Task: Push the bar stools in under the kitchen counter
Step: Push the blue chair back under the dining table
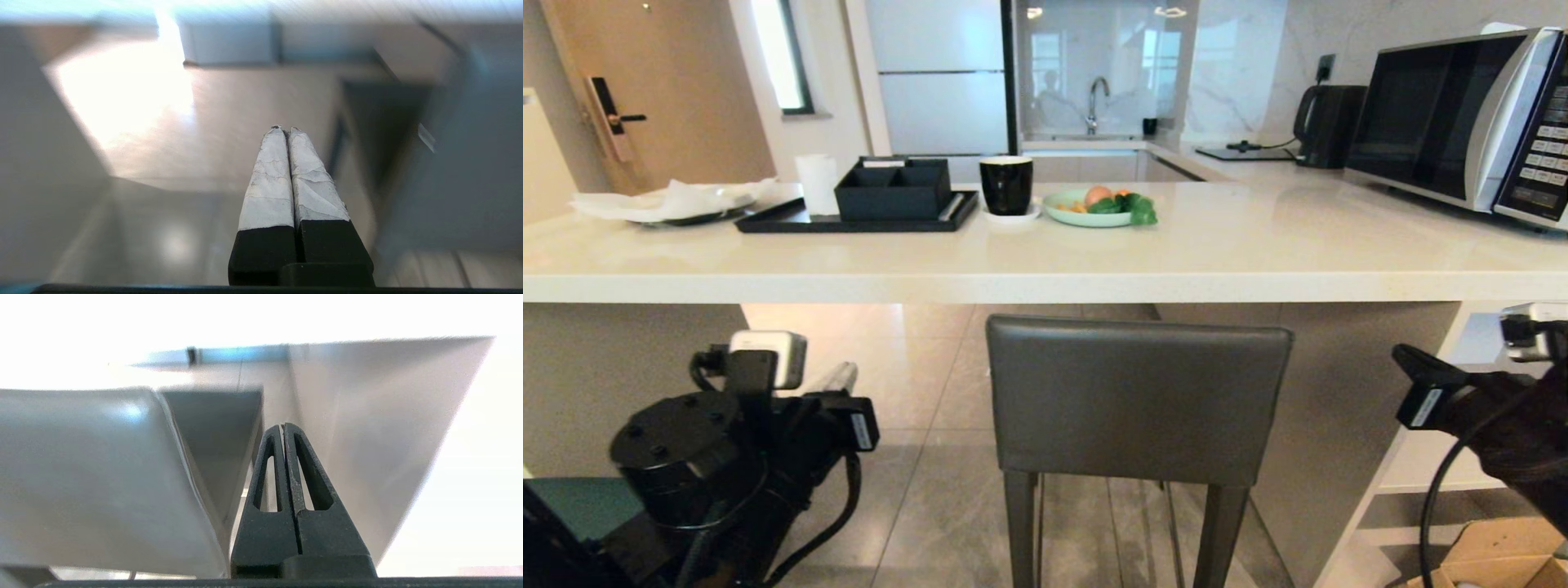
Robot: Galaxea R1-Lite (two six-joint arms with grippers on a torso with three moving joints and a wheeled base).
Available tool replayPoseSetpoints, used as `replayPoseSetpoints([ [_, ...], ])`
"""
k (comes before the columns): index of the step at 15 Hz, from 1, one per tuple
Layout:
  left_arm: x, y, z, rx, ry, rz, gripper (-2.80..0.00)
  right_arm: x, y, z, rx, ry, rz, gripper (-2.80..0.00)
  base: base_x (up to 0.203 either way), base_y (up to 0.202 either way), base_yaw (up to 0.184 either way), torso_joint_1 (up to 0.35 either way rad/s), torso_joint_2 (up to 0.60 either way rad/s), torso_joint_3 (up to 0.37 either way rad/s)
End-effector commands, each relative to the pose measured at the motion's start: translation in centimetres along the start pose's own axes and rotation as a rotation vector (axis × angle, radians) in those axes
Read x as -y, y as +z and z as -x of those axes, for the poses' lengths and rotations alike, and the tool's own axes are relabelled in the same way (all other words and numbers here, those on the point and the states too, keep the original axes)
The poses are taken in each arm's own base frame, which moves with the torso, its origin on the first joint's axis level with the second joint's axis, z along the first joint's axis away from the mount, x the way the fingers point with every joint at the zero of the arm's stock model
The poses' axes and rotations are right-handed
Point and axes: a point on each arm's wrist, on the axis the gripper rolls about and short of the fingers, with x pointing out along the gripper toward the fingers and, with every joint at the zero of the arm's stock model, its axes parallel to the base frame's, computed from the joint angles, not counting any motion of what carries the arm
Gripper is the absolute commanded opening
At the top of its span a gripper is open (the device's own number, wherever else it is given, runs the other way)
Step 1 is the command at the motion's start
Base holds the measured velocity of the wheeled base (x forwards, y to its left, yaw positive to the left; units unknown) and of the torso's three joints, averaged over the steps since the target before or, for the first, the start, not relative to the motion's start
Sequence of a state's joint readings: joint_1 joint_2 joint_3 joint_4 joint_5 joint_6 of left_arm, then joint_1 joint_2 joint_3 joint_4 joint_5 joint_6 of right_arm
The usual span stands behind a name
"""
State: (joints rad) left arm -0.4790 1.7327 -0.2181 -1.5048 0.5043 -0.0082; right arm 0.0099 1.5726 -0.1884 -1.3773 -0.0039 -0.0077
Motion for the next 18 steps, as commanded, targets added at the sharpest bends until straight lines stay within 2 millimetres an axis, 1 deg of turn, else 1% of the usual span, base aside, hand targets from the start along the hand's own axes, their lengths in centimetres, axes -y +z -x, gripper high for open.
replayPoseSetpoints([
  [1,-3.7,4.3,2.5,0.174,0.122,0.085,-2.8,0.1,4.6,5.2,0.183,-0.012,0.002,-2.8,0.0,0.0,0.0,0.0,0.0,0.0],
  [3,-6.2,6.4,4.4,0.274,0.223,0.116,-2.8,0.1,6.8,8.6,0.212,-0.017,0.004,-2.8,0.0,0.0,0.0,0.0,0.0,0.0],
  [5,-8.7,8.3,7.1,0.381,0.328,0.108,-2.8,0.2,8.4,12.5,0.205,-0.017,0.004,-2.8,0.0,0.0,0.0,0.0,0.0,0.0],
  [6,-9.4,9.1,8.7,0.429,0.358,0.091,-2.8,0.2,9.0,14.5,0.2,-0.017,0.005,-2.8,0.0,0.0,0.0,0.0,0.0,0.0],
  [8,-10.3,10.8,12.7,0.511,0.381,0.061,-2.8,0.2,9.9,18.5,0.214,-0.03,0.004,-2.8,0.0,0.0,0.0,0.0,0.0,0.0],
  [10,-10.7,11.6,16.4,0.522,0.352,0.037,-2.8,0.2,9.8,21.7,0.241,-0.06,0.003,-2.8,0.0,0.0,0.0,0.0,0.0,0.0],
  [11,-10.8,11.5,18.3,0.493,0.312,0.016,-2.8,0.2,9.4,23.4,0.237,-0.069,0.003,-2.8,0.0,0.0,0.0,0.0,0.0,0.0],
  [12,-11.0,11.1,19.9,0.415,0.272,-0.011,-2.8,0.2,8.9,24.9,0.234,-0.072,0.004,-2.8,0.0,0.0,0.0,0.0,0.0,0.0],
  [13,-11.1,10.8,21.6,0.374,0.238,-0.019,-2.8,0.1,8.5,26.1,0.247,-0.07,0.005,-2.8,0.0,0.0,0.0,0.0,0.0,0.0],
  [14,-11.2,10.6,23.2,0.37,0.206,-0.016,-2.8,0.1,8.2,27.1,0.269,-0.059,0.007,-2.8,0.0,0.0,0.0,0.0,0.0,0.0],
  [15,-11.3,10.2,24.2,0.355,0.174,-0.009,-2.8,0.0,7.8,27.8,0.288,-0.041,0.015,-2.8,0.0,0.0,0.0,0.0,0.0,0.0],
  [17,-11.2,9.3,24.1,0.319,0.136,0.023,-2.8,0.0,6.9,28.4,0.29,-0.015,0.106,-2.8,0.0,0.0,0.0,0.0,0.0,0.0],
  [18,-11.1,9.2,24.1,0.314,0.111,0.018,-2.8,0.0,6.3,28.3,0.281,-0.008,0.111,-2.8,0.0,0.0,0.0,0.0,0.0,0.0],
])
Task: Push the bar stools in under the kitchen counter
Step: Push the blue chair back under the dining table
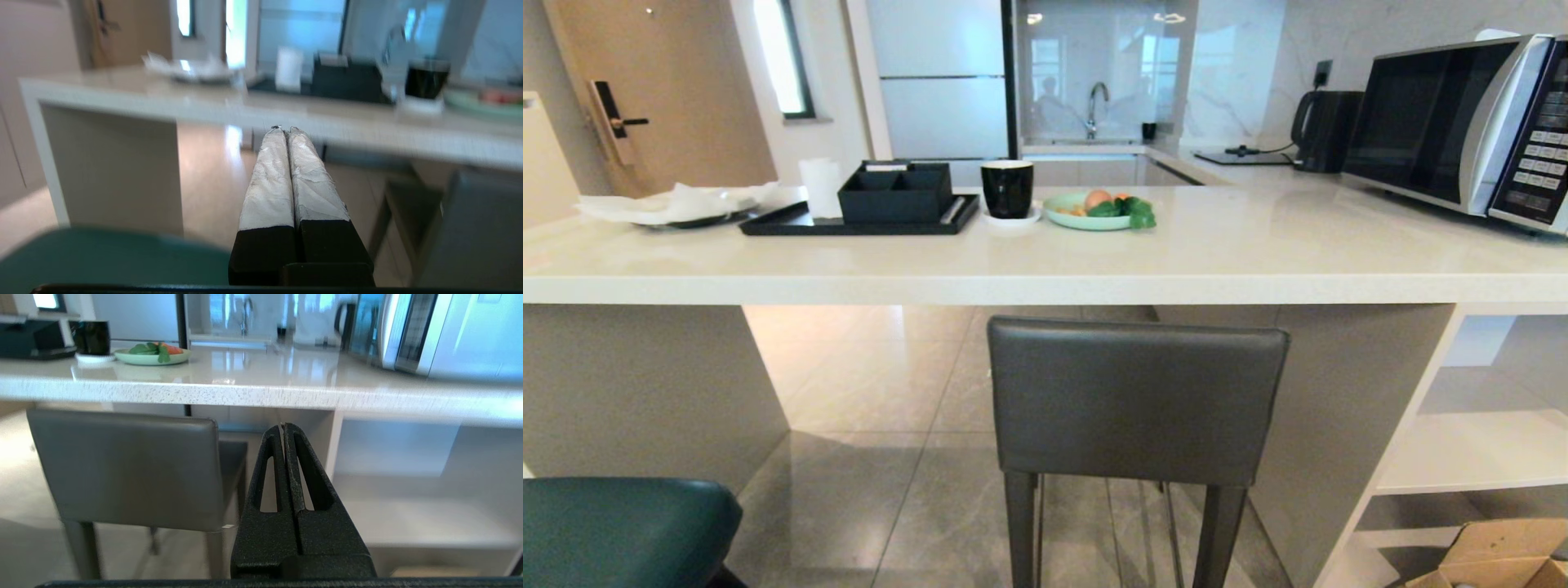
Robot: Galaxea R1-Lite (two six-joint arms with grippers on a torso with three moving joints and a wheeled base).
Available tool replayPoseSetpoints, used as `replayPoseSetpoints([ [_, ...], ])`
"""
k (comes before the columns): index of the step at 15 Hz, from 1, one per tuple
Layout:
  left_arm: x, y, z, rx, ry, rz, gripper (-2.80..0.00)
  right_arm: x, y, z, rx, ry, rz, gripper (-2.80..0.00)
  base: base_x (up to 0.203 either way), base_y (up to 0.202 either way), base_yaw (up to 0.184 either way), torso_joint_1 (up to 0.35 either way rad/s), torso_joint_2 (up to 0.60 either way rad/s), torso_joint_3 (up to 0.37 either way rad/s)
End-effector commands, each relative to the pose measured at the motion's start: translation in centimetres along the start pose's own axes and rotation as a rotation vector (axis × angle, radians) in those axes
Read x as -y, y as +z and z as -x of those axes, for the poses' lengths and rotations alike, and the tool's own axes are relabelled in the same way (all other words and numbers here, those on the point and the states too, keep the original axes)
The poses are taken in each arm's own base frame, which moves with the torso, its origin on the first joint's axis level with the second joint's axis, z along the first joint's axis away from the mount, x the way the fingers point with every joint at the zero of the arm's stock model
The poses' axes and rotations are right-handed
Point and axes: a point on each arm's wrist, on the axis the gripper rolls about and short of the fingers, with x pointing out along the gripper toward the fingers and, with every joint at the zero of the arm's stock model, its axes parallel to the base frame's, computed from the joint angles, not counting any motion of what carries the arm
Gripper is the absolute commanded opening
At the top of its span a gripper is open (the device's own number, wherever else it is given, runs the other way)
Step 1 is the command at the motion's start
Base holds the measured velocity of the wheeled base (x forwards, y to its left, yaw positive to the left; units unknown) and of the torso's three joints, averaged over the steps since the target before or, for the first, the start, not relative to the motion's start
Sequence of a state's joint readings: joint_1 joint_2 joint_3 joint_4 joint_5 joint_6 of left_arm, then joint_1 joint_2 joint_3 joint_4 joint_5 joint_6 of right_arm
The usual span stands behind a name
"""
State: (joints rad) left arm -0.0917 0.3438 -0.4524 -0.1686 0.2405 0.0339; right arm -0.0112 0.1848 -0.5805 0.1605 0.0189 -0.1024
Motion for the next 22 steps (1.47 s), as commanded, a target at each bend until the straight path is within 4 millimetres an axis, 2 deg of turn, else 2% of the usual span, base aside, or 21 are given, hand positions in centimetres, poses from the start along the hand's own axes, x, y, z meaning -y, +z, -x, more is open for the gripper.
replayPoseSetpoints([
  [1,-0.2,-0.1,1.3,0.007,-0.017,-0.004,-2.8,-0.2,-1.5,1.3,0.023,0.005,0.012,-2.8,0.0,0.0,0.0,0.0,0.0,0.0],
  [3,-0.2,-0.3,2.0,-0.065,0.048,-0.04,-2.8,-0.3,-2.5,1.6,-0.003,0.013,0.012,-2.8,0.0,0.0,0.0,0.0,0.0,0.0],
  [6,-0.2,-2.1,4.4,-0.024,-0.076,-0.038,-2.8,-0.5,-4.1,1.4,-0.042,0.032,0.013,-2.8,0.0,0.0,0.0,0.0,0.0,0.0],
  [8,-0.3,-4.9,5.7,-0.054,-0.109,-0.049,-2.8,-0.8,-6.7,1.3,-0.085,0.056,0.013,-2.8,0.0,0.0,0.0,0.0,0.0,0.0],
  [9,-0.2,-6.9,5.8,-0.137,-0.132,-0.061,-2.8,-0.9,-7.9,1.0,-0.122,0.062,0.013,-2.8,0.0,0.0,0.0,0.0,0.0,0.0],
  [12,0.1,-10.7,5.4,-0.285,-0.235,-0.071,-2.8,-1.3,-11.3,0.1,-0.202,0.076,0.017,-2.8,0.0,0.0,0.0,0.0,0.0,0.0],
  [14,0.2,-13.2,4.9,-0.335,-0.219,-0.061,-2.8,-1.5,-14.0,-0.6,-0.213,0.07,0.018,-2.8,0.0,0.0,0.0,0.0,0.0,0.0],
  [15,0.2,-13.1,4.6,-0.266,-0.205,-0.026,-2.8,-1.6,-14.8,-0.6,-0.238,0.062,0.017,-2.8,0.0,0.0,0.0,0.0,0.0,0.0],
  [17,0.3,-13.5,4.3,-0.212,-0.198,0.033,-2.8,-1.5,-14.7,-0.6,-0.249,0.053,0.015,-2.8,0.0,0.0,0.0,0.0,0.0,0.0],
  [22,0.2,-13.6,4.5,-0.278,-0.172,0.047,-2.8,-1.5,-14.7,-0.6,-0.251,0.043,-0.006,-2.8,0.0,0.0,0.0,0.0,0.0,0.0],
])
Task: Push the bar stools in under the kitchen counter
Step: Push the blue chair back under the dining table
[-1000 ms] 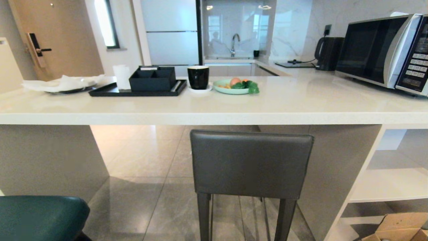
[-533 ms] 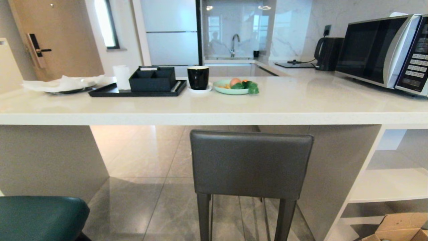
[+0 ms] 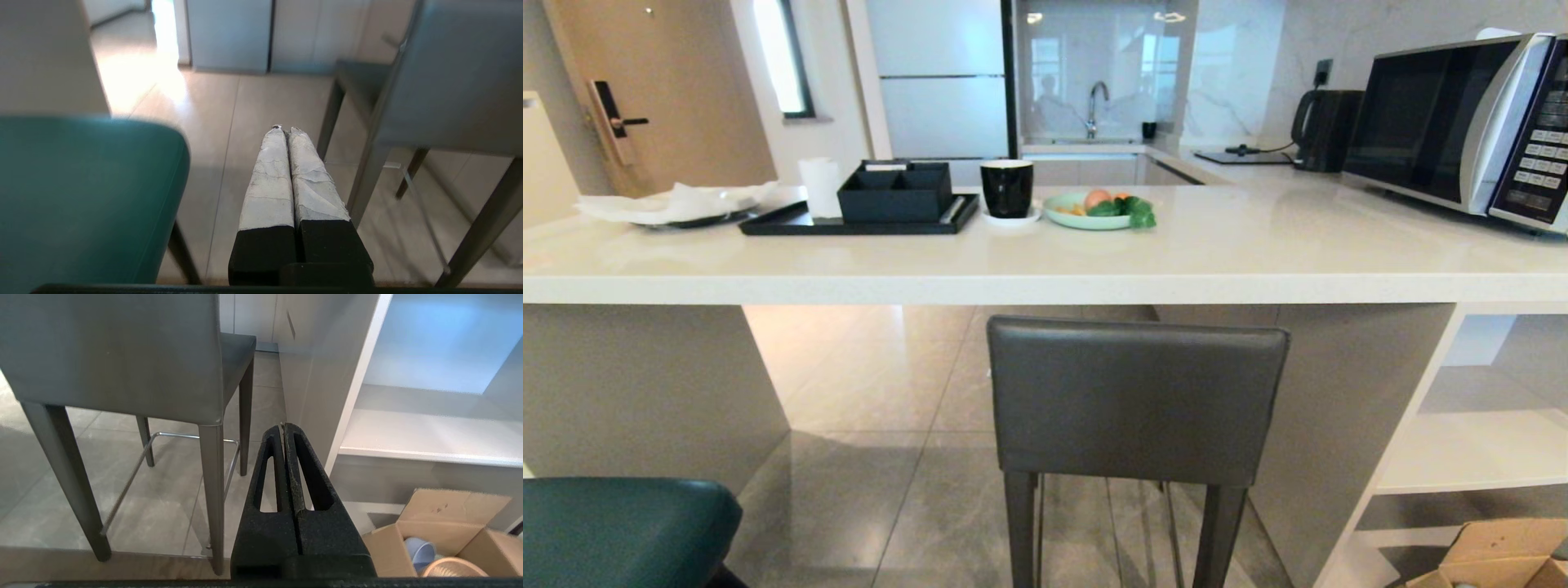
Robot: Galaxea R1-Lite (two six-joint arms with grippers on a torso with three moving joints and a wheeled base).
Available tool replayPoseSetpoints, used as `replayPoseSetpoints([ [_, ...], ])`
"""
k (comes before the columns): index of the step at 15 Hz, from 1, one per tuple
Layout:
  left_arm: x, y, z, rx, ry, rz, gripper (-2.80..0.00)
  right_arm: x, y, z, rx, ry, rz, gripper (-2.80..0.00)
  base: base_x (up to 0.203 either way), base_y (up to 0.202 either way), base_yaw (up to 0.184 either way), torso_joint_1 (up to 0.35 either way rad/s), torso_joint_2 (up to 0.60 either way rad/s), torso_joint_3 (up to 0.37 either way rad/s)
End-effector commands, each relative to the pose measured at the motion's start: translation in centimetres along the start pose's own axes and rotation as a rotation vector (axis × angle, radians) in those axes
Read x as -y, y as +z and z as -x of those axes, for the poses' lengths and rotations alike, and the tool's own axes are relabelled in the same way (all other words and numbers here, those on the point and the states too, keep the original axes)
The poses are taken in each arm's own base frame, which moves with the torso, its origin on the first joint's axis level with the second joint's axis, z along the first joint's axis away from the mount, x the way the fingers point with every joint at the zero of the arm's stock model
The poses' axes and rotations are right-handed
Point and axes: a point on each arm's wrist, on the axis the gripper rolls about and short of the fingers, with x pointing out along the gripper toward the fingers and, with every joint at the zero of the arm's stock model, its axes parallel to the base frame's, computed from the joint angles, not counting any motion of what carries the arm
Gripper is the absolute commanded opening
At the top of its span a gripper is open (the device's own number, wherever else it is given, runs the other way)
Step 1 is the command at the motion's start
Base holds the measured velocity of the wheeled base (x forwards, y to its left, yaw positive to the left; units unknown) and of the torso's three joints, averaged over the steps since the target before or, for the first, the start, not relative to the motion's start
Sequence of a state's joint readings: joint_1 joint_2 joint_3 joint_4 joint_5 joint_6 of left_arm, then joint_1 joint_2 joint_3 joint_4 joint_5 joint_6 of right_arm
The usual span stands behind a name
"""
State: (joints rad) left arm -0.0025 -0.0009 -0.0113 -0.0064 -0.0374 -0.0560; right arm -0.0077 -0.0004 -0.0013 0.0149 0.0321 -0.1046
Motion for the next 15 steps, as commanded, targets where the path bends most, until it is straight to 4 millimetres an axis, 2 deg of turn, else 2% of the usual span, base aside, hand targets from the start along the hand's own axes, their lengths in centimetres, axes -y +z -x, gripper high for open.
replayPoseSetpoints([
  [1,-0.01,0.16,0.14,-0.018,0.015,-0.016,-2.8,0.0,-0.07,-0.01,-0.005,-0.001,-0.004,-2.8,0.0,0.0,0.0,0.0,0.0,0.0],
  [4,-0.06,-0.43,-0.07,-0.028,0.017,-0.189,-2.8,-0.01,-0.07,-0.01,-0.005,0.001,-0.002,-2.8,0.0,0.0,0.0,0.0,0.0,0.0],
  [6,-0.04,-0.38,-0.08,-0.022,0.011,-0.129,-2.8,0.01,-0.06,-0.01,-0.004,-0.005,-0.016,-2.8,0.0,0.0,0.0,0.0,0.0,0.0],
  [13,-0.06,-0.41,-0.08,-0.025,0.02,-0.117,-2.8,-0.01,-0.05,-0.01,-0.003,0.004,-0.009,-2.8,0.0,0.0,0.0,0.0,0.0,0.0],
  [15,-0.06,-0.41,-0.08,-0.025,0.018,-0.118,-2.8,0.0,-0.04,-0.01,-0.002,0.0,-0.013,-2.8,-0.172,0.0,0.0,0.01,0.0,0.004],
])
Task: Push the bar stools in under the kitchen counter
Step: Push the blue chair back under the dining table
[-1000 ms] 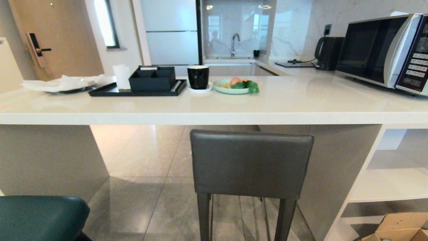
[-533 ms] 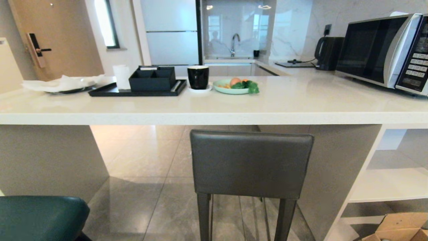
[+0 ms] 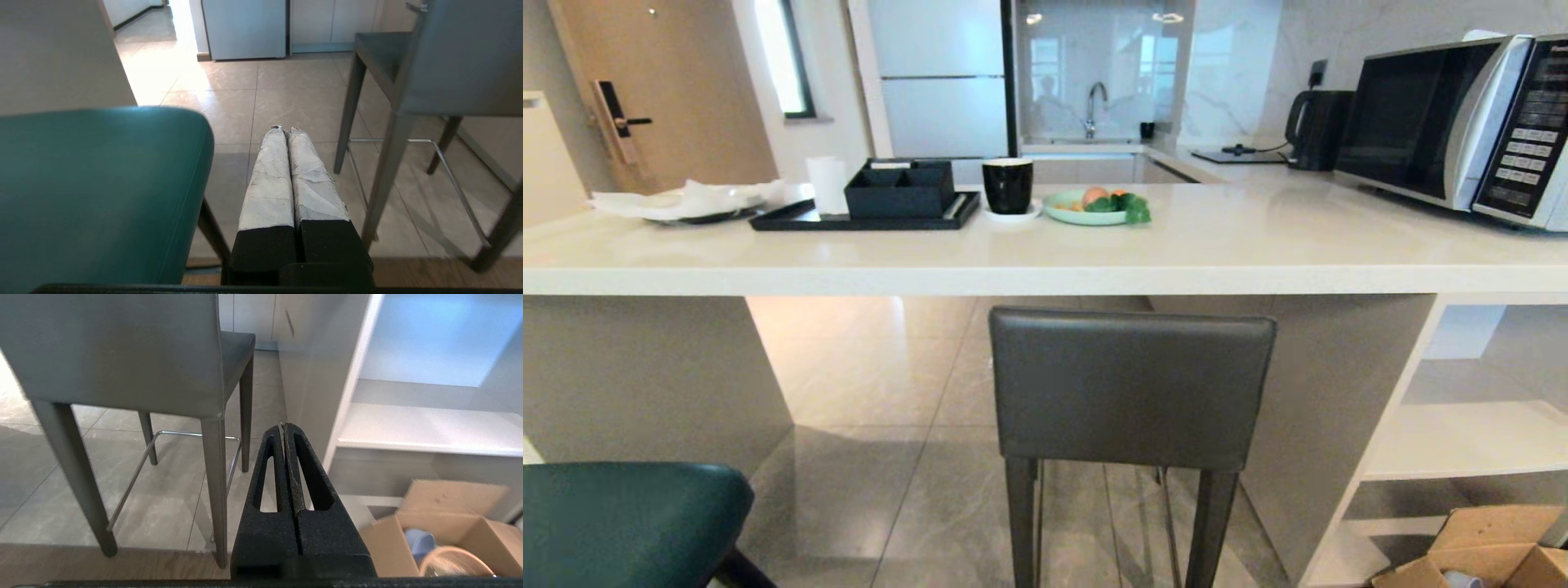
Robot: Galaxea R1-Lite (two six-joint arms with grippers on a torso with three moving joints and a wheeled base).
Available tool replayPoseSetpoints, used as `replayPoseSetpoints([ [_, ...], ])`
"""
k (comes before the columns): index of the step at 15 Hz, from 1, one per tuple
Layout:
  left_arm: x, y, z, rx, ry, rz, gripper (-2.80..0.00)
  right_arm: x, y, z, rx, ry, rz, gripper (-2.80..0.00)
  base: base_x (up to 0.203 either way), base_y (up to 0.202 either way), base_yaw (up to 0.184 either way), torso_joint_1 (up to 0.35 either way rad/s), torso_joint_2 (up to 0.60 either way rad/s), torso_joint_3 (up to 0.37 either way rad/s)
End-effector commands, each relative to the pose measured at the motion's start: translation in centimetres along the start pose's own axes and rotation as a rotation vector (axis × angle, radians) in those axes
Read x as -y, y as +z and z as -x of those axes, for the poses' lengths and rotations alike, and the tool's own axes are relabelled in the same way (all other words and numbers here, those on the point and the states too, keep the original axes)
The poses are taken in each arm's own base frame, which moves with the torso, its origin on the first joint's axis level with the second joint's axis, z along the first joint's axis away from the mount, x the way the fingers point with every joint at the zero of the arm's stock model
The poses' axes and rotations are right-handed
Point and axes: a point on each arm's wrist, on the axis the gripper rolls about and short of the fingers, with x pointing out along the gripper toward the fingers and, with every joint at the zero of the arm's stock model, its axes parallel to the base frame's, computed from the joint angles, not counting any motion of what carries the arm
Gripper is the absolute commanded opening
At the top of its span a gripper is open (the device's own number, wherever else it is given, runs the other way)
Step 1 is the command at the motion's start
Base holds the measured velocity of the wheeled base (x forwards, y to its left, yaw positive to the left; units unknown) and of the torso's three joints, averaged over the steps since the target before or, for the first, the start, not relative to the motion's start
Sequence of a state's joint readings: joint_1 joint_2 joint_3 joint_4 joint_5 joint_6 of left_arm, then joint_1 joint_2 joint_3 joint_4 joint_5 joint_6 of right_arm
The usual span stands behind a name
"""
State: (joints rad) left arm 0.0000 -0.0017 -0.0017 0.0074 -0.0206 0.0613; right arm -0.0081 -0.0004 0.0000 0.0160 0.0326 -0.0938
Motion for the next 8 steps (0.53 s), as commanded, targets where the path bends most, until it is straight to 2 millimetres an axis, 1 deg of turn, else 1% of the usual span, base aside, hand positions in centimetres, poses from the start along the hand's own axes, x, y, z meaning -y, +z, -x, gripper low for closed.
replayPoseSetpoints([
  [1,0.0,0.0,-0.01,-0.002,0.001,-0.002,-2.8,0.0,0.01,0.0,0.0,0.002,0.001,-2.8,-0.205,0.0,0.0,0.002,0.0,0.004],
  [8,-0.01,0.0,-0.01,-0.002,0.002,0.006,-2.8,0.0,-0.01,0.0,0.0,0.002,0.006,-2.8,-0.199,0.0,-0.003,0.003,0.0,0.001],
])
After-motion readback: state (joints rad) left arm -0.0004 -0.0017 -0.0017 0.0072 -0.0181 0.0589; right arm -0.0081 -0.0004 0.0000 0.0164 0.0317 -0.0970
